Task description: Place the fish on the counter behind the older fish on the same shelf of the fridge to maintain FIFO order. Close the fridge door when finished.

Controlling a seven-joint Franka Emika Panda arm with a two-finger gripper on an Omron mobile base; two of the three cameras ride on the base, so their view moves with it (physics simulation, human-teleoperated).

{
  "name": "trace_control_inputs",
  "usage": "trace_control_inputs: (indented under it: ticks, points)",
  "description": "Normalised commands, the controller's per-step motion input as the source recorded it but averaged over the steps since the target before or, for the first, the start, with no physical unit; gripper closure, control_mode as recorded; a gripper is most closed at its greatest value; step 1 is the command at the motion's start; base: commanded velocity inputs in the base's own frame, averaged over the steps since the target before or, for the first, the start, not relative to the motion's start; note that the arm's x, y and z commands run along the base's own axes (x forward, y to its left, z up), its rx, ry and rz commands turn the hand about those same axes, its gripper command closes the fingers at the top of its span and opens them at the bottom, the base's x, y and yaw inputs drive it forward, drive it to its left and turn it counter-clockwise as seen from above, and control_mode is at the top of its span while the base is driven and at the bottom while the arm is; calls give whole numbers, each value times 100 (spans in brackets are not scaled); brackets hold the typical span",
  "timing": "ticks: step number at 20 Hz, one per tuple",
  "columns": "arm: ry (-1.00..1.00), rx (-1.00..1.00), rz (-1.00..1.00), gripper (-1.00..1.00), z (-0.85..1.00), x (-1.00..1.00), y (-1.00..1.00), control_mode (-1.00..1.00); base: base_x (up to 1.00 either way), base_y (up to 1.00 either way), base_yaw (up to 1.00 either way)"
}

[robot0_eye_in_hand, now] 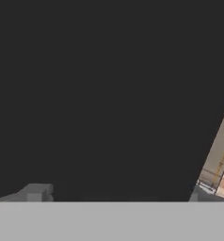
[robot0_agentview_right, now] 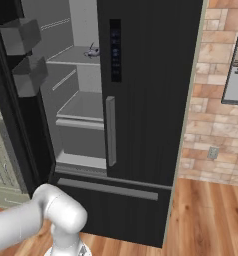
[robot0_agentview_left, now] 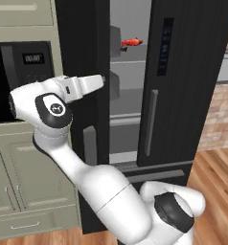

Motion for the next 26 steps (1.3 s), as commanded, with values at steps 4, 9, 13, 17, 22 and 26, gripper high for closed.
trace_control_inputs:
  ticks: [4,9,13,17,22,26]
  points:
    - [-10,2,0,-100,7,28,-100,-100,0,0,0]
    - [-8,1,0,-100,10,38,-100,-100,0,0,0]
    - [-3,0,0,-100,4,47,-93,-100,0,0,0]
    - [0,0,0,-100,5,63,-72,-100,0,0,0]
    - [0,0,0,-100,12,74,-37,-100,0,0,0]
    - [0,0,0,-100,8,78,-27,-100,0,0,0]
